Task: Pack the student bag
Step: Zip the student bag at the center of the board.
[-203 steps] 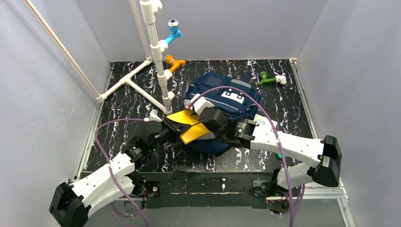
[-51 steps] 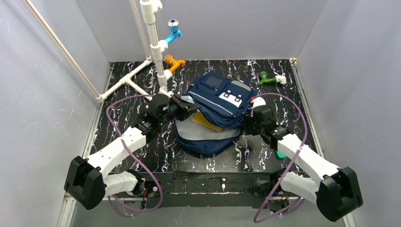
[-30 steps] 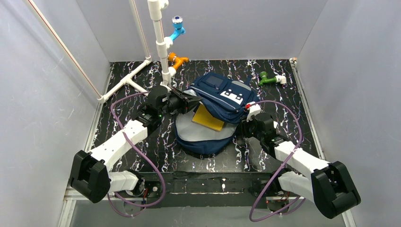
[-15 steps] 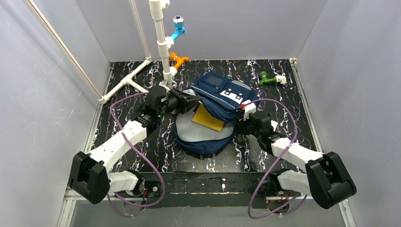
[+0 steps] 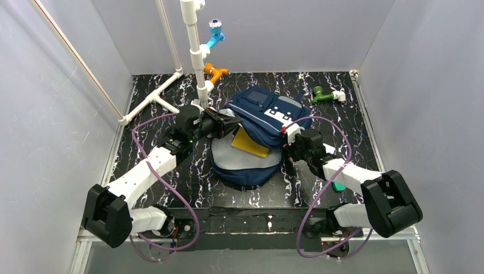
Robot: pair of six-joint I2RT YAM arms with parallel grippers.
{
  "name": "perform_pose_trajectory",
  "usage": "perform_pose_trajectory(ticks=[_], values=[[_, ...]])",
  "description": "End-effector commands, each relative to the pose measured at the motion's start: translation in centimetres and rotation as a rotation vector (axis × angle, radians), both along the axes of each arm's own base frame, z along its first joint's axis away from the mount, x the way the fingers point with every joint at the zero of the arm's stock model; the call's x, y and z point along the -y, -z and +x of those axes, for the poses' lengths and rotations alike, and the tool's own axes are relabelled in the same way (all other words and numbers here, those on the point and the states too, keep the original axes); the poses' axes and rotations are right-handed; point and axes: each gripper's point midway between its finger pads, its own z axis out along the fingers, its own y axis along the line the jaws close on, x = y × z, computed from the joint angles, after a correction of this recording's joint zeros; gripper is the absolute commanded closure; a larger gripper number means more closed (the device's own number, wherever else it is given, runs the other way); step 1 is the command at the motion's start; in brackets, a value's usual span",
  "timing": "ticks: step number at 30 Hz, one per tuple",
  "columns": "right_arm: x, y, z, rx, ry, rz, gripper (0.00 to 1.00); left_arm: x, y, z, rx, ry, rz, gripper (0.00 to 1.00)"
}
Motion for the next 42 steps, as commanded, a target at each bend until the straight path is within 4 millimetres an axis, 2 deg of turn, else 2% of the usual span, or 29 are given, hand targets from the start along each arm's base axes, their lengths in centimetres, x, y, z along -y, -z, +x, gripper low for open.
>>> perform_pose_trajectory(ticks=[1,5,9,11,13,16,19,22,26,30,33,35,36,37,38,40,42], values=[[-0.1,-1.4,1.4,0.038,0.012,-0.006,0.94,0.0,-5.9,-1.1,0.157,0.040,-0.109,1.00],[0.0,-1.5,0.2,-0.037,0.039,0.025,0.98,0.0,-5.6,-1.1,0.162,0.038,-0.100,1.00],[-0.3,-2.2,-1.9,-0.126,0.065,0.096,0.99,-0.1,-4.6,-0.9,0.147,0.033,-0.086,1.00],[-1.2,-4.1,-2.6,-0.108,0.044,0.133,0.99,-0.1,-4.0,-0.9,0.142,0.034,-0.076,1.00],[-0.6,-5.0,-3.0,-0.138,0.115,0.148,0.99,0.0,-3.1,-0.8,0.128,0.037,-0.066,1.00],[0.4,-4.6,-4.3,-0.257,0.218,0.141,0.99,0.1,-2.0,-0.6,0.120,0.041,-0.042,1.00],[-0.8,-3.2,-6.5,-0.415,0.239,0.222,0.99,0.1,-0.4,-0.5,0.135,0.049,0.008,1.00],[-1.7,-2.6,-7.6,-0.458,0.266,0.279,0.99,-0.2,1.6,-1.1,0.152,0.072,0.060,1.00],[-4.5,-4.0,-9.1,-0.520,0.166,0.344,0.99,-1.3,4.1,-2.6,0.195,0.087,0.139,1.00],[-7.5,-3.5,-12.5,-0.544,0.029,0.267,0.99,-2.2,6.1,-3.6,0.210,0.088,0.188,1.00],[-8.2,-4.1,-13.0,-0.523,0.029,0.267,0.99,-2.1,7.3,-4.6,0.238,0.128,0.227,1.00],[-8.9,-5.5,-12.9,-0.546,0.060,0.335,0.99,-2.3,8.3,-5.2,0.260,0.139,0.261,0.98],[-10.2,-6.9,-13.4,-0.602,0.058,0.407,0.99,-2.6,9.4,-5.8,0.276,0.143,0.297,0.95],[-12.3,-8.4,-14.1,-0.651,0.041,0.480,0.99,-3.0,10.9,-6.3,0.261,0.151,0.320,0.92],[-13.9,-9.1,-14.7,-0.672,0.023,0.513,0.99,-2.8,11.4,-6.8,0.287,0.184,0.345,0.90],[-16.3,-9.9,-15.8,-0.691,-0.019,0.545,0.99,-1.9,13.3,-8.1,0.292,0.216,0.385,0.94],[-16.4,-9.8,-15.8,-0.686,-0.012,0.537,0.99,-0.7,13.5,-8.7,0.306,0.253,0.400,0.93]])
